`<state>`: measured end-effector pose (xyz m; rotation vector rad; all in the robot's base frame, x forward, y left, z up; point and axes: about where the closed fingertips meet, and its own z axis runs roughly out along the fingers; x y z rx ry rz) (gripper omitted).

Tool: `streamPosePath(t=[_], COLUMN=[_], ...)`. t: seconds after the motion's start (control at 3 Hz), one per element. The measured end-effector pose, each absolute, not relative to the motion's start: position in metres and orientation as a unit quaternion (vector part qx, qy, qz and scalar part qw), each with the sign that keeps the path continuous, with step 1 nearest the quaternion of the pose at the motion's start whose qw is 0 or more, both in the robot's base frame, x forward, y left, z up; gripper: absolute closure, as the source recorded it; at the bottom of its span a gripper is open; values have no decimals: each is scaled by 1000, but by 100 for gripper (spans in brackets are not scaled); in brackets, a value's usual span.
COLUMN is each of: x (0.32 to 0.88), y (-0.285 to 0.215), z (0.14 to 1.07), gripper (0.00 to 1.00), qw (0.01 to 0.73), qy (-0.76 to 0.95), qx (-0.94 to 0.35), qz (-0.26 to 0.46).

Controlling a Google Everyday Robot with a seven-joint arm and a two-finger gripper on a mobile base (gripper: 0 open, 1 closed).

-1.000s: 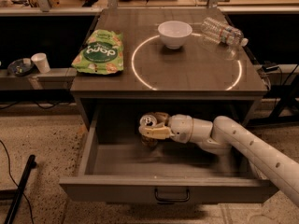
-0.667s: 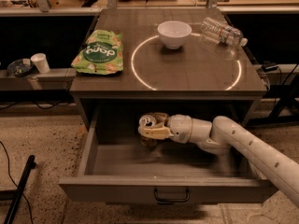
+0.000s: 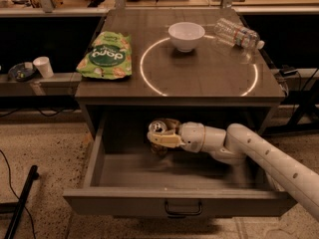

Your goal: Place orange can into top drawer

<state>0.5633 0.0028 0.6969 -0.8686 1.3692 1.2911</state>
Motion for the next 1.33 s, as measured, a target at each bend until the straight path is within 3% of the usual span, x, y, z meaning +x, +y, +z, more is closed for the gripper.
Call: streamPosePath(t=[0.33,0.67,1.33], x=[563,563,562], y=[3,3,2], z=[697,697,704], gripper=[11,0,0], qw=[509,509,513], qy=[568,568,566], qx=[-361,-361,-379], qz=[536,536,522])
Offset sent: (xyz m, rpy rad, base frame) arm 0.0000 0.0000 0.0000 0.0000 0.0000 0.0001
